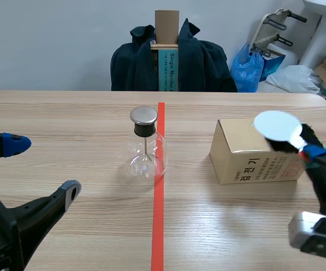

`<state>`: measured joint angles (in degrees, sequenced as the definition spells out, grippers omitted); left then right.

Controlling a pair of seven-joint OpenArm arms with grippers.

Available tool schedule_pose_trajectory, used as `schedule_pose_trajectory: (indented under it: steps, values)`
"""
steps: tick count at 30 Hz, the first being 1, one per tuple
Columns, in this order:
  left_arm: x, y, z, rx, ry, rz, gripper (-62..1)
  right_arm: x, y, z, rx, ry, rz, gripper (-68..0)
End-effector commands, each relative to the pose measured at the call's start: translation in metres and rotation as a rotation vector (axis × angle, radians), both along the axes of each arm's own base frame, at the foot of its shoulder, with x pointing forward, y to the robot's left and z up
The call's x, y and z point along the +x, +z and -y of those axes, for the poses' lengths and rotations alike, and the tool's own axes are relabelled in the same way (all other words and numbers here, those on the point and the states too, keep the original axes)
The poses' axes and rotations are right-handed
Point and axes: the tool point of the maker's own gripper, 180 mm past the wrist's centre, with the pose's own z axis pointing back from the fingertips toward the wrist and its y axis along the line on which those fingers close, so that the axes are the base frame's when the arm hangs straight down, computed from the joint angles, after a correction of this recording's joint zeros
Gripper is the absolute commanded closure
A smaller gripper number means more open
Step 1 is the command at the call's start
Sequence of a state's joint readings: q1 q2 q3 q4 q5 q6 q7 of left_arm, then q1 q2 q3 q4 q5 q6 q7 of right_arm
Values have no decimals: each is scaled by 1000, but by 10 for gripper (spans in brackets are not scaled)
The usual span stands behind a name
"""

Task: Do the electroscope experiment.
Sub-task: 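Pick up the white charging plate, then bring the plate to the electroscope and point at the metal foil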

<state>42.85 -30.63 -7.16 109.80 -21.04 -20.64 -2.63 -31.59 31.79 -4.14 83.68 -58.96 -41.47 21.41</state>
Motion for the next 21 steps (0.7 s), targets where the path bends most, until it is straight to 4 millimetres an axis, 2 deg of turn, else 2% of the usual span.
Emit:
schedule_pose_trajectory:
  steps: [1, 4, 7, 12, 16, 21]
  values:
    - [1, 7, 3, -25, -2, 22, -623, 15, 46, 10, 17, -23, 163, -7]
    - [1, 7, 3, -24, -2, 21, -623, 24, 93, 21, 48, -63, 291, -7]
    - [1, 6, 3, -21, -2, 18, -623, 25, 140, 26, 68, -75, 418, -7]
    - [1, 4, 2, -5, -5, 13, -623, 14, 209, 21, 127, -59, 604, -7]
    - [-1, -3, 1, 46, -16, 4, -611, -1, 251, 14, 168, -31, 720, -7]
    - [16, -18, -13, 106, 7, -25, -269, -13, 284, 4, 218, 11, 823, -7]
